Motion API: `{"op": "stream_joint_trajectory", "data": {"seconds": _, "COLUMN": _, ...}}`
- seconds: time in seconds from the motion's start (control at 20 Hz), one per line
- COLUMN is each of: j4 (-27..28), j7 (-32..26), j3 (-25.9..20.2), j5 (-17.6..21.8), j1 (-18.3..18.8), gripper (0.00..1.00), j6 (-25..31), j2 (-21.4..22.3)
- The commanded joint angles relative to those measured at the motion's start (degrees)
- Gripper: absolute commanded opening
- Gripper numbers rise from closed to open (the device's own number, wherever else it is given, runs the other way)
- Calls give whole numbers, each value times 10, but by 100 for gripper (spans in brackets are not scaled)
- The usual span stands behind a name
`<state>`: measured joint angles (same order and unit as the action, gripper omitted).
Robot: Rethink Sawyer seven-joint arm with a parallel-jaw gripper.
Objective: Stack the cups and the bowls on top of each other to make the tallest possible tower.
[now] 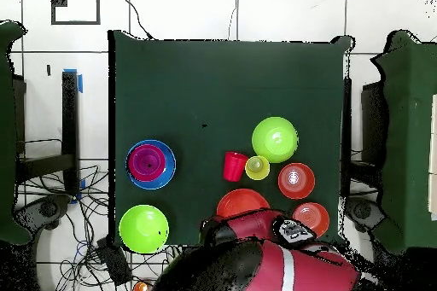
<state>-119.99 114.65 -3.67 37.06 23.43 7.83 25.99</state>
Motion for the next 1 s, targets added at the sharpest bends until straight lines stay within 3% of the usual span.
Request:
{"op": "stream_joint_trajectory", "data": {"seconds": 0.05, "j4": 86, "j7": 24, "j3": -17, "j5": 38, "j1": -23, "gripper": 100, "j6": -53, "j2": -85}}
{"op": "stream_joint_trajectory", "data": {"seconds": 0.15, "j4": 86, "j7": 12, "j3": -24, "j5": 42, "j1": -19, "gripper": 100, "j6": -40, "j2": -86}}
{"op": "stream_joint_trajectory", "data": {"seconds": 0.2, "j4": 86, "j7": 6, "j3": -27, "j5": 43, "j1": -17, "gripper": 0, "j6": -34, "j2": -86}}
{"op": "stream_joint_trajectory", "data": {"seconds": 0.5, "j4": 94, "j7": 15, "j3": -1, "j5": 45, "j1": -48, "gripper": 0, "j6": -17, "j2": -79}}
{"op": "stream_joint_trajectory", "data": {"seconds": 0.85, "j4": 103, "j7": 36, "j3": 74, "j5": 12, "j1": -168, "gripper": 0, "j6": 63, "j2": -31}}
{"op": "stream_joint_trajectory", "data": {"seconds": 1.0, "j4": 113, "j7": 35, "j3": 84, "j5": -7, "j1": -196, "gripper": 0, "j6": 101, "j2": -20}}
